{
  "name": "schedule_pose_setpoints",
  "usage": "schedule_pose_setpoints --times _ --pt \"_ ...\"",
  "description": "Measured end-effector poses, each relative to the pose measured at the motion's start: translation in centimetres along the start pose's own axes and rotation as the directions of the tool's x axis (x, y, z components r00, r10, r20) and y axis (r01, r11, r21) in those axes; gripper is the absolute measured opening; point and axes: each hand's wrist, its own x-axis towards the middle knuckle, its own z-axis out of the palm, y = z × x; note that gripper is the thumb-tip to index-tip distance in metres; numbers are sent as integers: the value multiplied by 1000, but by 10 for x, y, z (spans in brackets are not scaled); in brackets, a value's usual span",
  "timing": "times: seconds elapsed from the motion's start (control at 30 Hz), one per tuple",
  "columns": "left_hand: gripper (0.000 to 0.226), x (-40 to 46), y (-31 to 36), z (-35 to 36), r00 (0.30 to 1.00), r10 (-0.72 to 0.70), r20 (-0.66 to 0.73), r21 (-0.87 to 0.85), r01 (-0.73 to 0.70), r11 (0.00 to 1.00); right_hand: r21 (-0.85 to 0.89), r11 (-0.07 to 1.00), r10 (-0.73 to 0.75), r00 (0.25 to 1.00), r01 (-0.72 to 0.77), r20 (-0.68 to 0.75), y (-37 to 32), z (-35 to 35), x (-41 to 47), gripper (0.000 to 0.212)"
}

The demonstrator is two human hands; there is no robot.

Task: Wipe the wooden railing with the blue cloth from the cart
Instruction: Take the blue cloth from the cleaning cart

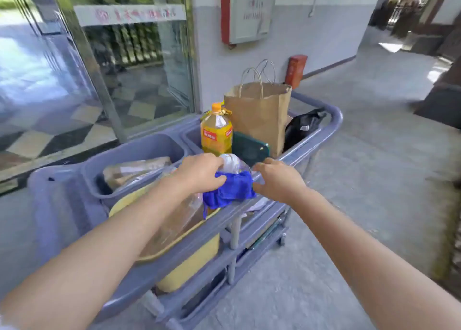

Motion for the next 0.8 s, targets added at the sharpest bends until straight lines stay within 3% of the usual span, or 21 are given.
schedule_pose_setpoints --times 0.17,0.37,0.6,0.8 --pt "37 23 -27 25 992 9 122 -17 -7 1000 -1 1000 7 993 -6 120 -6 37 41 46" --pt "54 35 -16 71 957 77 280 -100 -51 994 1 999 -43 990 43 137 2 73 59 52" --pt "38 19 -1 88 971 114 210 -80 -100 992 52 992 -109 993 111 -40 3 98 38 36" --pt "33 18 -2 77 973 128 193 -267 -73 961 217 974 -60 997 71 -55 8 86 30 29"
